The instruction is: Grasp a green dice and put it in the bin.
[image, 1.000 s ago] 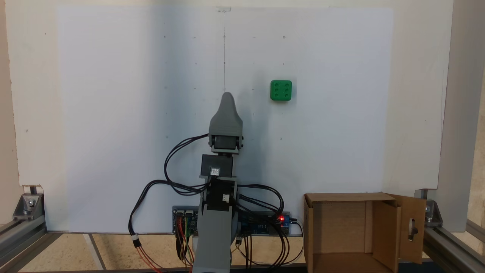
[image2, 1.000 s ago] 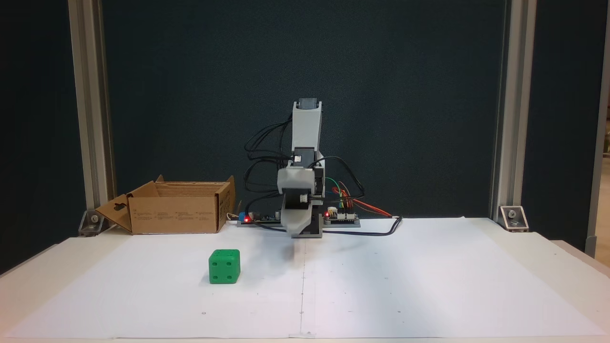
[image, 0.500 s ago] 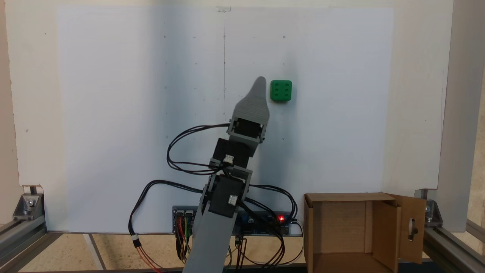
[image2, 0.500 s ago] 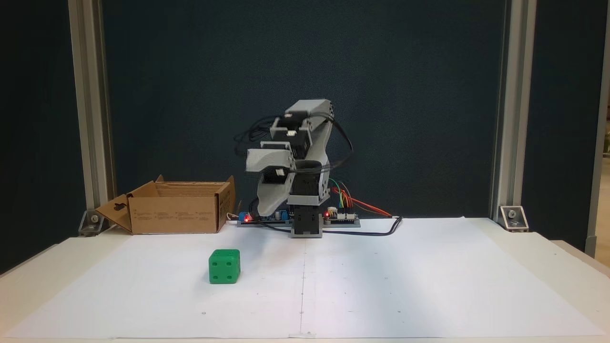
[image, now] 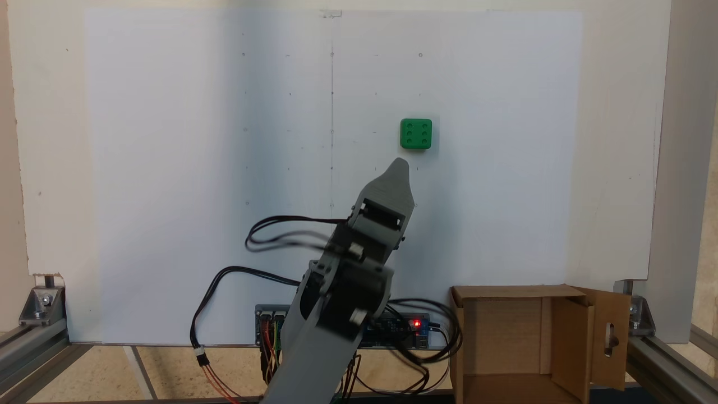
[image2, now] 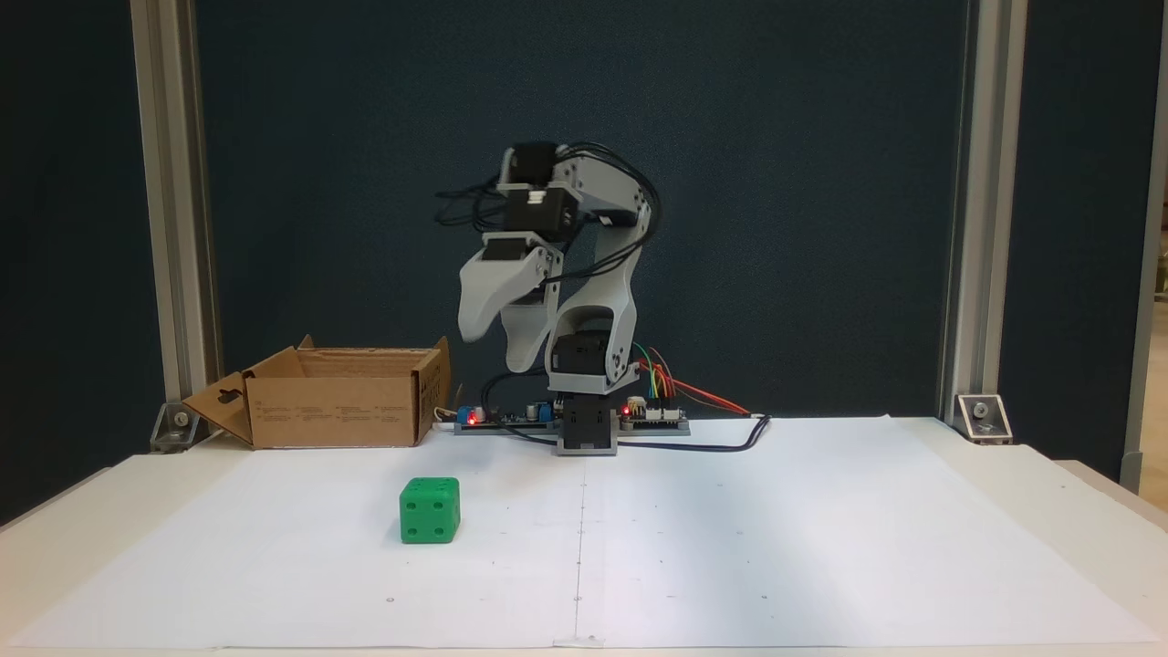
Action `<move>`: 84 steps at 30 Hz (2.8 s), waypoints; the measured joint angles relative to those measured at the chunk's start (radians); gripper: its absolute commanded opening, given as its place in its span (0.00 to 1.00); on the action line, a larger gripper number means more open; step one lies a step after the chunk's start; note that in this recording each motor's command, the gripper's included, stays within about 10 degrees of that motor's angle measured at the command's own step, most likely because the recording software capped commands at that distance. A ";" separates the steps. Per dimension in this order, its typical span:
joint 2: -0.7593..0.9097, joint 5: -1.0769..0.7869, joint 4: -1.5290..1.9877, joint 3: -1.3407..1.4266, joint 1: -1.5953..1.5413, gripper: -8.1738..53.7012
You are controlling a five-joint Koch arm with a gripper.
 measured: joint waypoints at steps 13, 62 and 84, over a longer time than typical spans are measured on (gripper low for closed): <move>-0.265 -0.290 0.175 -0.233 0.149 0.86; -0.543 -0.557 -0.110 -0.293 0.103 0.89; -0.632 -0.557 -0.112 -0.293 0.077 0.84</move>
